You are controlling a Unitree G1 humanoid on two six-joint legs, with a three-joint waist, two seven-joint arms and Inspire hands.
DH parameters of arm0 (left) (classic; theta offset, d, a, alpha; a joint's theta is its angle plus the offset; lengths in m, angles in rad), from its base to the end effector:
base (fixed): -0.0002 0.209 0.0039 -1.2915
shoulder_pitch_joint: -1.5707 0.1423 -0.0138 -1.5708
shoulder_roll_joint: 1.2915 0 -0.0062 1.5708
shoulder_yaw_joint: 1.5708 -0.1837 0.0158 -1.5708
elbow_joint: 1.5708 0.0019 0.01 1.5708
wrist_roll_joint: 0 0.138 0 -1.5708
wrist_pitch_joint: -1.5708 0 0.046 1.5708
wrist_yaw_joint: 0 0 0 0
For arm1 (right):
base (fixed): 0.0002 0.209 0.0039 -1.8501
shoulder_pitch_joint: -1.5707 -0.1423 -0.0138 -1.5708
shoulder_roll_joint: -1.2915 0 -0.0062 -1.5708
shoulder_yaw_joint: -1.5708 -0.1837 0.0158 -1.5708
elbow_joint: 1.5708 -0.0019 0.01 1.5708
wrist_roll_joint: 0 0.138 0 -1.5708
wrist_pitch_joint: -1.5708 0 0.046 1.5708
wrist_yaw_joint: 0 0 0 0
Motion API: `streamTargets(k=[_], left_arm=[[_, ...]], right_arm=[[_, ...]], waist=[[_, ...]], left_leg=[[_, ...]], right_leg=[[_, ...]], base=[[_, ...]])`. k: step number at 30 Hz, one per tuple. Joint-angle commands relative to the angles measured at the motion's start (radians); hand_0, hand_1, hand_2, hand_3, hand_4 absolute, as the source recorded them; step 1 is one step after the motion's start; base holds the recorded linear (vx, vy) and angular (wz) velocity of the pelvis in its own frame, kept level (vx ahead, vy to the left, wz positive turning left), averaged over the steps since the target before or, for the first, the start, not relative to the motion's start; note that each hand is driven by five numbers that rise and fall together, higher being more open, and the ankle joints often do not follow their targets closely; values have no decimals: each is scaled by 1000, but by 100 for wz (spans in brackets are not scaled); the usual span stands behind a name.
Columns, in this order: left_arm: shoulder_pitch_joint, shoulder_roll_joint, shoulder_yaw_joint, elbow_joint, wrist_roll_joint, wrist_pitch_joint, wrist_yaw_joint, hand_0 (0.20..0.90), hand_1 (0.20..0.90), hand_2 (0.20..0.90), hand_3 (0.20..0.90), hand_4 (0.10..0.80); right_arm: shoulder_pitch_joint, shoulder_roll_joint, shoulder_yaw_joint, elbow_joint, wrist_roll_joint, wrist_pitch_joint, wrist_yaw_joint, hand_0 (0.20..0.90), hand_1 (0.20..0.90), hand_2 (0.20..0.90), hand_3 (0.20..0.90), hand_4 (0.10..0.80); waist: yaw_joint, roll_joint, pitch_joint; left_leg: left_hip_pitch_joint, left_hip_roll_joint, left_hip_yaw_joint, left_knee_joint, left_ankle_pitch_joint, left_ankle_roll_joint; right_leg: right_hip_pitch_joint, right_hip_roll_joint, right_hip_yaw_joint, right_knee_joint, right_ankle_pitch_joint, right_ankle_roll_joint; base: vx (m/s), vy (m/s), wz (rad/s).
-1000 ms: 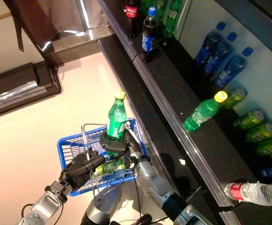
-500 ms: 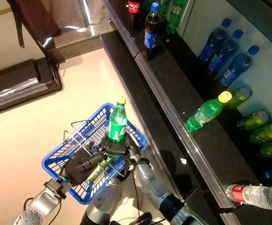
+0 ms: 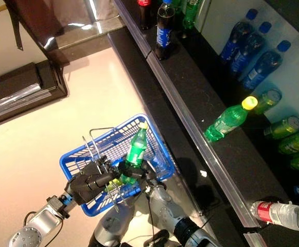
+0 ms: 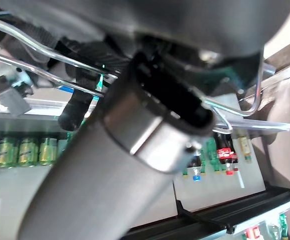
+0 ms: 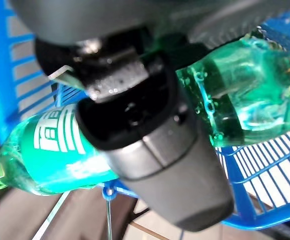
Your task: Pick up the drink and place into the basket.
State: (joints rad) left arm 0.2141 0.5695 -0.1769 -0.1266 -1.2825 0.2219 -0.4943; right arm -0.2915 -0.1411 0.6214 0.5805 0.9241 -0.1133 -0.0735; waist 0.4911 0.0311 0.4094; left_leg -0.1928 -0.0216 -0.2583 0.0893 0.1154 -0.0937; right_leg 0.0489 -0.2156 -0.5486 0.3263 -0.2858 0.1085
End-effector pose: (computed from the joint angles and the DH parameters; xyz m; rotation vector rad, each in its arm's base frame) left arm 0.1534 0.2135 0.0337 -0.8358 0.2638 -0.6261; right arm 0.2195 -0.0826 -0.0144 0.4806 0.4584 0.2810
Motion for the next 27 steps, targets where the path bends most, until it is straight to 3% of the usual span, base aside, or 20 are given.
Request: streamTargets(k=[1,9,16,20,22,27], left_arm=[[-160,-71,62,-472,-144,-136,-311,300,300,300,200,100],[-196,-61,32,-488,-115,-40,-337,300,300,300,200,100],[-246,-36,-21,-507,-88,-42,-331,300,300,300,200,100],[-258,-36,-35,-509,-88,-37,-317,300,300,300,200,100],[-275,-30,-54,-513,-83,-30,-304,300,300,300,200,100],[-286,-31,-59,-510,-89,-30,-291,300,300,300,200,100]], right_arm=[[-79,84,48,-44,60,-16,100,300,300,300,200,100],[-119,98,-7,78,152,40,100,300,300,300,200,100],[-156,105,-13,153,153,161,118,300,300,300,200,100],[-165,104,-8,172,151,187,117,300,300,300,200,100],[-196,101,-21,239,191,247,143,300,300,300,200,100],[-213,103,-31,281,198,262,146,300,300,300,200,100]], waist=[[-14,58,-50],[-9,50,-39],[-8,45,-33],[-6,42,-32],[0,36,-26],[2,34,-20]], left_leg=[[3,-41,-3,90,-91,30],[-1,-42,-6,84,-88,37],[2,-40,-3,80,-86,42],[2,-42,-2,79,-86,43],[2,-43,-3,78,-85,47],[1,-44,-3,75,-83,50]], right_leg=[[-1,4,9,-126,204,-25],[-10,0,6,-116,208,-22],[-16,-3,8,-102,208,-20],[-18,-4,9,-100,208,-19],[-20,-5,6,-96,212,-18],[-26,-7,7,-91,212,-17]], base=[[0,0,0],[18,8,7],[29,8,4],[29,-5,4],[51,-19,2],[9,-2,4]])
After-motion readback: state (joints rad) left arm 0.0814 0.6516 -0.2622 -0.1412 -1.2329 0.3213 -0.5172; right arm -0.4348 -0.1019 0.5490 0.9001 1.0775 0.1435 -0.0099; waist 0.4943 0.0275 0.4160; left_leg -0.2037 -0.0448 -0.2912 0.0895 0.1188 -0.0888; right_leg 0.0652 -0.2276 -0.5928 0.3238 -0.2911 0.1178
